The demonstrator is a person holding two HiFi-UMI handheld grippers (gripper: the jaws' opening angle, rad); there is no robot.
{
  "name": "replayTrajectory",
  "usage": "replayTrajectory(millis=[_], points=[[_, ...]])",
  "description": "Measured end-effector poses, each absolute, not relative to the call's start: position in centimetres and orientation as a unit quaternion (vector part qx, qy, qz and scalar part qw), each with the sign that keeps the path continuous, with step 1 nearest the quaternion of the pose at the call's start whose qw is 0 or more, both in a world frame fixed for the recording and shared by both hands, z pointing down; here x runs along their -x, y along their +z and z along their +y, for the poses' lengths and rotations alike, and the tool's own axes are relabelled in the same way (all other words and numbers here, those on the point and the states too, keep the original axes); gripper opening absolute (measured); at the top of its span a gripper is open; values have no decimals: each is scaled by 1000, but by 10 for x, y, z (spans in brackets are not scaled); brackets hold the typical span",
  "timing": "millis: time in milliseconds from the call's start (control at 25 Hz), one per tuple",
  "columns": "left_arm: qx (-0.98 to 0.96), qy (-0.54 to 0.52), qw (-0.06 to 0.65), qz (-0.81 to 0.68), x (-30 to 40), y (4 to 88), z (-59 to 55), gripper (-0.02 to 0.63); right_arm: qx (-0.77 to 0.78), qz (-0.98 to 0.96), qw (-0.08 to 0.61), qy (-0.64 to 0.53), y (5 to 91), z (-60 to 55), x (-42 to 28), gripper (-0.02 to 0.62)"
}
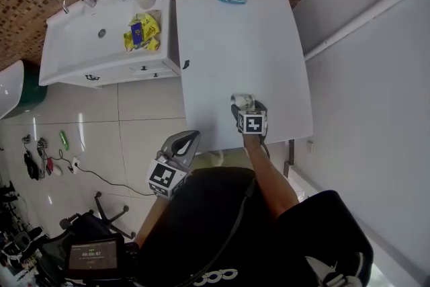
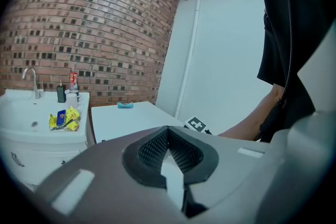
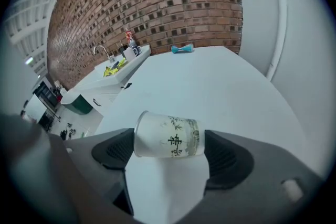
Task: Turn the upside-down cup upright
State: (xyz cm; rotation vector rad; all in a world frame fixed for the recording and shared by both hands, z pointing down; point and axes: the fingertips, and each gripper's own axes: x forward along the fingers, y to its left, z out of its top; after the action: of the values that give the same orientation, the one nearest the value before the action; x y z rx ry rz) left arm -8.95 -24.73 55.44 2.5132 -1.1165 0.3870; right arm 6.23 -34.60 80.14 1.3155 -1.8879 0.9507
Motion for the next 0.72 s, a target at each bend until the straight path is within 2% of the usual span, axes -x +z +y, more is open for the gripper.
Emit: replayTrajectory(millis=[120, 400, 560, 720], points=[[-891, 137, 181, -393, 88, 554, -248, 15, -501, -718, 240, 420, 792, -346, -62, 407], [-894, 137, 180, -386, 79, 553, -249, 15, -416, -639, -60, 644, 789, -341, -54, 407], [-894, 140, 180, -385, 72, 553, -247, 15, -383, -613, -111, 682, 798, -332, -56, 407], [-895, 141, 178, -384, 66, 553, -244, 15, -376, -614, -109, 685, 802, -324, -56, 407]])
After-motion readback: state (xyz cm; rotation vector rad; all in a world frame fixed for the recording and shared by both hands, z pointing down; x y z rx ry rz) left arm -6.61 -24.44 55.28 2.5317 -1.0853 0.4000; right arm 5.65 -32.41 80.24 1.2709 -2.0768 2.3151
